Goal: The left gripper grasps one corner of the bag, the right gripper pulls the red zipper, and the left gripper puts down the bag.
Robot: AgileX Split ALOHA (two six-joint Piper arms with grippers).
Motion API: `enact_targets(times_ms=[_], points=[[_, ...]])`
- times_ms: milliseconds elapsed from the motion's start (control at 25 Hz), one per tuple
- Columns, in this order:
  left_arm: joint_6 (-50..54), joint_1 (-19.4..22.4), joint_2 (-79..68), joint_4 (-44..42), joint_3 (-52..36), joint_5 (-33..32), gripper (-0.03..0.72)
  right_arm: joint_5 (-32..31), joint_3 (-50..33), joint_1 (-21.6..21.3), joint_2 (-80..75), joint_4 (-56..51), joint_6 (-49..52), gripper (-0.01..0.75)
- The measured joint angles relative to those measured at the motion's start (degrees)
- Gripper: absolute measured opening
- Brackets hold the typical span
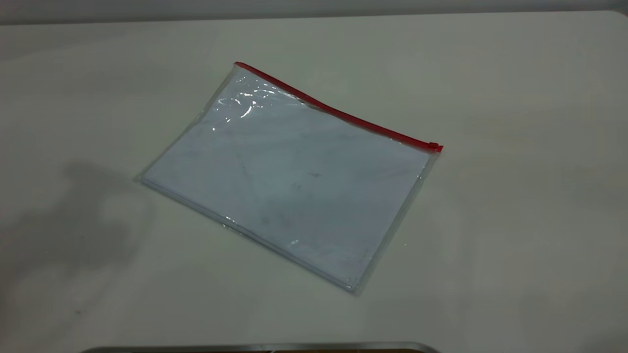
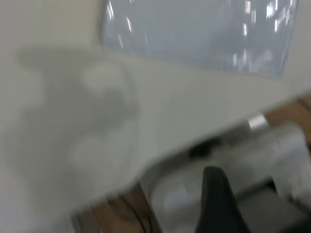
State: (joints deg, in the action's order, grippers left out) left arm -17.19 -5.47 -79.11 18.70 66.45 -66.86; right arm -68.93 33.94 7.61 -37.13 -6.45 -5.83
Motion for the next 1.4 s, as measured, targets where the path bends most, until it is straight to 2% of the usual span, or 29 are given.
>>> enact_targets(times_ms=[80, 240, 560, 760, 1280, 1400], points=[[0.1, 0.0, 3.9, -0.3, -6.7, 0.0, 0.516, 0.8, -3.8, 0.0, 4.7, 0.5, 1.0, 0.456], [1.1, 0.0, 13.6, -2.7, -18.9, 0.0, 0.516, 6.1, -5.2, 0.0, 11.1, 1.0, 1.8, 0.456], [11.2, 0.0, 35.9, -13.8, -33.4, 0.4, 0.516, 5.9, -6.6, 0.0, 11.8, 4.4, 5.8, 0.456], [14.8, 0.0, 48.8, -16.7, -38.3, 2.4, 0.516, 5.9, -6.6, 0.0, 11.8, 4.5, 6.6, 0.456], [15.0, 0.0, 77.5, -16.7, -38.6, 2.5, 0.515, 5.9, -6.6, -0.1, 12.7, 4.6, 6.6, 0.456], [15.0, 0.0, 80.1, -16.7, -38.6, 2.2, 0.515, 5.9, -6.7, -2.5, 17.8, 4.5, 6.6, 0.456]])
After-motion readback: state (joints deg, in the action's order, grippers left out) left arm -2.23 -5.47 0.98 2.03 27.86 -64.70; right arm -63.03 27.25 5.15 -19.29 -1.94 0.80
